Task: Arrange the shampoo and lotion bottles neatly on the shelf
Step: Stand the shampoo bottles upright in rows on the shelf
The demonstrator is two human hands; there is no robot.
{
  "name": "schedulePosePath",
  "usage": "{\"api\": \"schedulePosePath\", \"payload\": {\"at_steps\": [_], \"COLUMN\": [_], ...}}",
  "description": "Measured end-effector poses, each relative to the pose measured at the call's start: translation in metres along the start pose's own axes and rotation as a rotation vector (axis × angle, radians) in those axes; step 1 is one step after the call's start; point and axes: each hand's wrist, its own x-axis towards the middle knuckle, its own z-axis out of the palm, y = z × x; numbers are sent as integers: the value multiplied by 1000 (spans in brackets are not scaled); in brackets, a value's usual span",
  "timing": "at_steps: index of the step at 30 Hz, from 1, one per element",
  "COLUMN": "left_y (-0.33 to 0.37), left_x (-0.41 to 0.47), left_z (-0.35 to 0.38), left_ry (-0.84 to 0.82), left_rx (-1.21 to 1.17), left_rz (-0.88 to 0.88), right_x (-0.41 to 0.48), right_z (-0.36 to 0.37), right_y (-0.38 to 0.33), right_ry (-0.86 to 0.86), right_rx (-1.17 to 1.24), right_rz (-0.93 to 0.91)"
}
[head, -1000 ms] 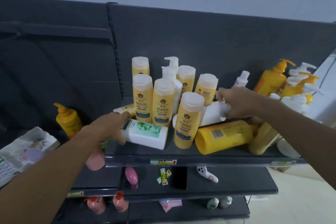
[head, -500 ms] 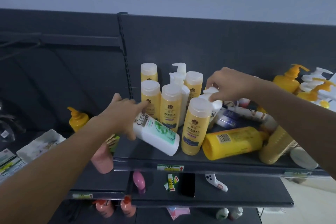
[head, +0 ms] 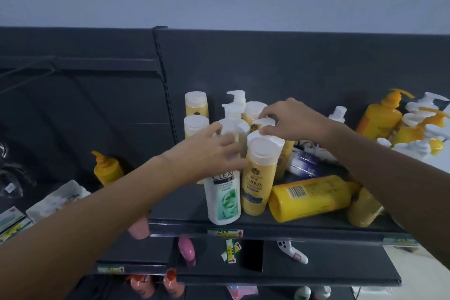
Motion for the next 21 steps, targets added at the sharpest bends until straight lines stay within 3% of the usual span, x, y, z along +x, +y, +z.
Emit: {"api": "schedulePosePath", "payload": {"at_steps": [5,8,12,16,21], "left_y": [3,1,1,-2,0], "left_x": [4,1,2,4,0], "left_z": [-7,-15,-18,-19,-30], "left_ry": [-65,-142,-195,-199,-182], "left_rx": [-181,-450,-663,-736,-713], "left_rz": [8,-154,-387,-626,-660], "right_x": [-13,-21,-31,-37,-38], "right_z": [-15,-26,-26,-13,-8], "right_y": [-8,-21,-39,-46,-50], "right_ry": [49,16,-148,-211,-153], "right_rx": [34,44,5,-21,17], "right_rz": [55,33,-15,-74,-96]}}
